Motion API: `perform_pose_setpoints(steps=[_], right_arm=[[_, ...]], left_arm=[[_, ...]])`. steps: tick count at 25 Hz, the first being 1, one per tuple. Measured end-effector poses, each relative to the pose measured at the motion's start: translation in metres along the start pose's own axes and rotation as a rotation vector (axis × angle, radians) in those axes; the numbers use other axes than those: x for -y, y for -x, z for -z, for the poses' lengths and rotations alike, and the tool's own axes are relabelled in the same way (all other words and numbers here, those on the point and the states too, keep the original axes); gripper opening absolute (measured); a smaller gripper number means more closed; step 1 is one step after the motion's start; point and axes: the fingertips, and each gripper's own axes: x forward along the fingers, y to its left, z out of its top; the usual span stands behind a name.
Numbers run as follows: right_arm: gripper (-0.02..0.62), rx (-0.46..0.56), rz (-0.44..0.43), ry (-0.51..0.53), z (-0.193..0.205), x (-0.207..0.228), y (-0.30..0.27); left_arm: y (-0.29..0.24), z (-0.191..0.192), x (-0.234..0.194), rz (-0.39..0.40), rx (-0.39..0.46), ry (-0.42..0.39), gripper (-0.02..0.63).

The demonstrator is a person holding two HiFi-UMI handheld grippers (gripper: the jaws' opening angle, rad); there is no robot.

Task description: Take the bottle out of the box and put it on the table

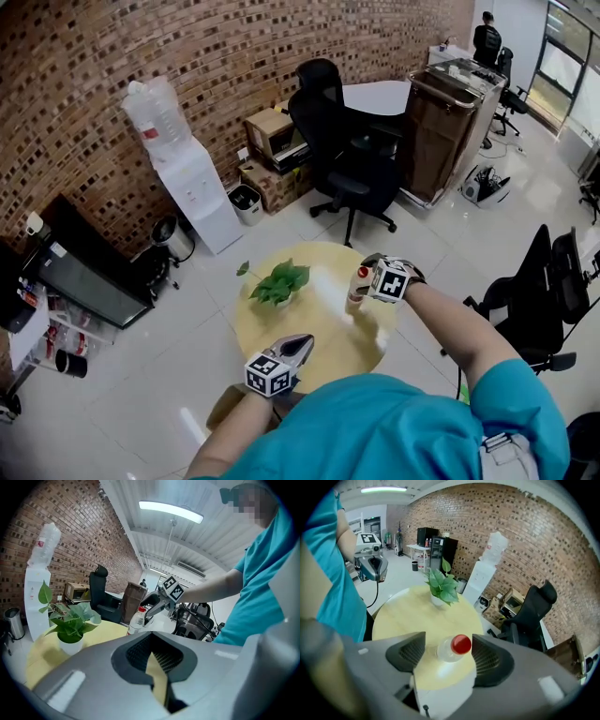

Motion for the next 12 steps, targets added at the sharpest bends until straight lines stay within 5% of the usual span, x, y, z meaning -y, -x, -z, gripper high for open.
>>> perform_pose_setpoints(steps=[12], right_arm=[[0.308, 0.201, 0.044, -0.139, -0.001, -0.014, 0.04]], left_arm=[[0.0, 0.01, 0.003, -0.015, 0.014, 0.03, 0.0]])
